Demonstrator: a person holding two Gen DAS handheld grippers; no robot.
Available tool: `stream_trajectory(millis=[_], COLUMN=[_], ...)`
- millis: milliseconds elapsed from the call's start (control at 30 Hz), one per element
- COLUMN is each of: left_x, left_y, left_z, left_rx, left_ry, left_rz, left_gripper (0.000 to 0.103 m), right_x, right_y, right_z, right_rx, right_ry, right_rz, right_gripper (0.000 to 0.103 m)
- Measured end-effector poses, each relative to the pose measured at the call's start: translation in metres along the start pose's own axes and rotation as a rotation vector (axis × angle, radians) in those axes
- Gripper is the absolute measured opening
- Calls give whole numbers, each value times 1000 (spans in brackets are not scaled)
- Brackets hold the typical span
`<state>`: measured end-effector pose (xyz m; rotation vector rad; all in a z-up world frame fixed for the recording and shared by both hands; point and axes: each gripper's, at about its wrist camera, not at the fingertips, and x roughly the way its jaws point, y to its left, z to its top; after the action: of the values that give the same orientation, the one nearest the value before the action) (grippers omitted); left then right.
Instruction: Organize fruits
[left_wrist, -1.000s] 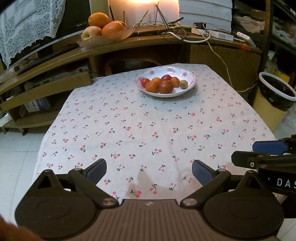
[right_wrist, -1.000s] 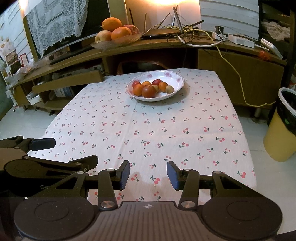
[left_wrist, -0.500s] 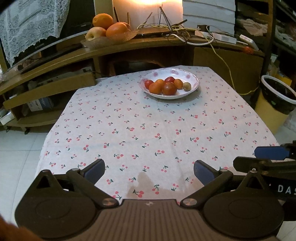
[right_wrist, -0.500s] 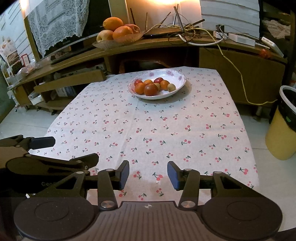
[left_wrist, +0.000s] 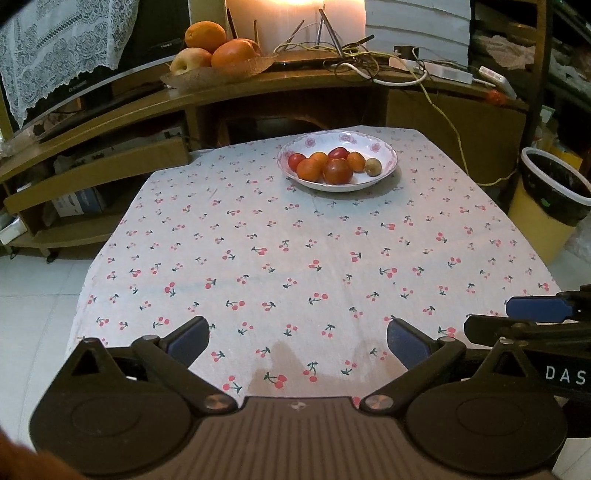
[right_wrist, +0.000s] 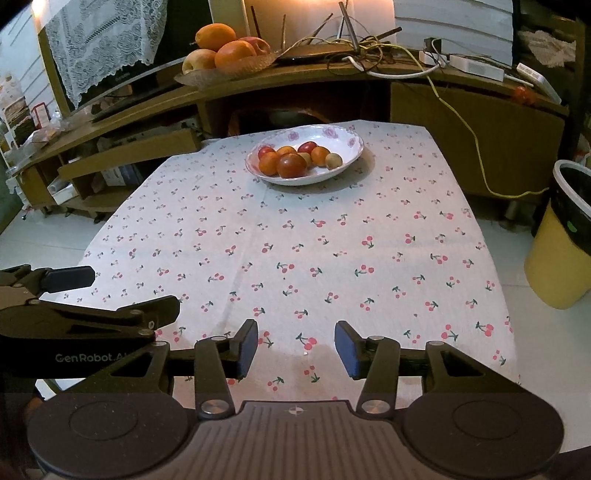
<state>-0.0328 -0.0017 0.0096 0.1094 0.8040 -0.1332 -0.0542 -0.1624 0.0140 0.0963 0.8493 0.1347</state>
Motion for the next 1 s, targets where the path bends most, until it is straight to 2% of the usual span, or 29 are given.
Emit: stream_trajectory(millis=[1000], left_x=[3], left_y=[0], left_z=[-5], left_rx=[9], left_ry=[12], left_rz=[33], left_gripper=[103], right_x=[5], right_y=[3], right_z=[-4], right_rx=[-9], right_ry=[28], right_rz=[16], right_gripper=[48])
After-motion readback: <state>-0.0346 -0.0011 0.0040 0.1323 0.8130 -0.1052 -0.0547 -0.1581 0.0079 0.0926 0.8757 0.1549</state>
